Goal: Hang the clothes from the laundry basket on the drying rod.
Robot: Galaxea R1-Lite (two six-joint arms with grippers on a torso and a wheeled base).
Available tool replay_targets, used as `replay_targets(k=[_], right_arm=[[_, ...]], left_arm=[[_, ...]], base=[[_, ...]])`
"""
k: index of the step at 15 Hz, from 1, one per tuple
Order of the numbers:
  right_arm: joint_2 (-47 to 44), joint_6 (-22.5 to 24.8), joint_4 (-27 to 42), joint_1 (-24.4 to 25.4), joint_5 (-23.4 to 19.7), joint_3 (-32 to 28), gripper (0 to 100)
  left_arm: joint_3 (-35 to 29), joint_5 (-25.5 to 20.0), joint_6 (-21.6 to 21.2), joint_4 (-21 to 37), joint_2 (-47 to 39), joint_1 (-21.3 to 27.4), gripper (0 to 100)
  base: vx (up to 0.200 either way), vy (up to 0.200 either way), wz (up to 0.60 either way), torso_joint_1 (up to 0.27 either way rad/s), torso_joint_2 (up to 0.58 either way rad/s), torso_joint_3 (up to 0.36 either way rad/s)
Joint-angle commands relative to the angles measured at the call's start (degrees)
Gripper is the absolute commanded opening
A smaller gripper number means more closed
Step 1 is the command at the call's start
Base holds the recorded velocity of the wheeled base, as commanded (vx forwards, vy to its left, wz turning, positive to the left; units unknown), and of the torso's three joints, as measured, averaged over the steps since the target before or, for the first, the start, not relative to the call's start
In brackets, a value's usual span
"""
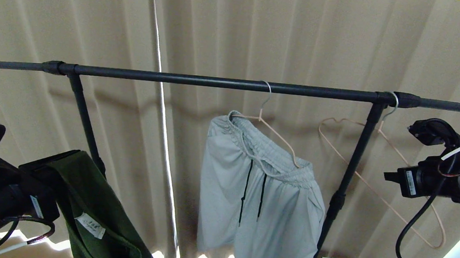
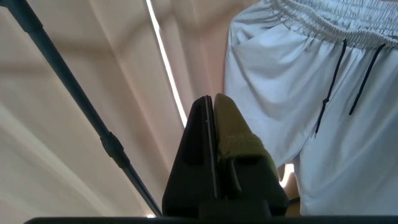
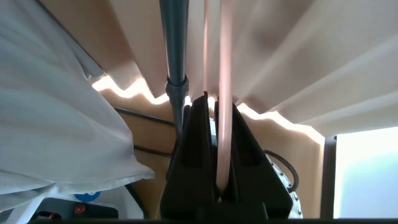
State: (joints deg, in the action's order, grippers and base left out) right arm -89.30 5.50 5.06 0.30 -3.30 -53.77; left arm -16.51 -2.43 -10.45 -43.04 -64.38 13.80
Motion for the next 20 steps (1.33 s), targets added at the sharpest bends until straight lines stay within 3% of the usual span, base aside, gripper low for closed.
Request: replay_targets(k=[1,9,12,17,20], right_arm=[[2.37,-0.05,-0.14,-0.22,0.05,1.04,0],[12.48,-1.45,-3.30,-1.18,1.02,6.05,0],[14.15,-1.19,-8.40,-1.36,1.90,9.83,0],[22.15,-0.93,-7.87,-3.91,1.90,16.68,0],[24.17,-0.84,-7.87,-3.91,1.90,18.70,0]], left_arm=[[0.07,-0.04,-0.01,-0.02,0.22,0.00,0],[0.69,-0.04,-0.98,-0.02,-0.05,-0.18,0],[1.04,0.05,-1.68,-0.02,0.04,-0.18,0],[1.56,0.05,-1.77,-0.02,0.48,-0.18,0],[1.74,0.05,-2.21,-0.11,1.01,-0.09,0]], base=[[0.000,0.000,0.00,0.000,0.00,0.000],[0.000,0.000,0.00,0.000,0.00,0.000],[0.000,0.000,0.00,0.000,0.00,0.000],[0.000,0.000,0.00,0.000,0.00,0.000],[-0.200,0.000,0.00,0.002,0.00,0.004]])
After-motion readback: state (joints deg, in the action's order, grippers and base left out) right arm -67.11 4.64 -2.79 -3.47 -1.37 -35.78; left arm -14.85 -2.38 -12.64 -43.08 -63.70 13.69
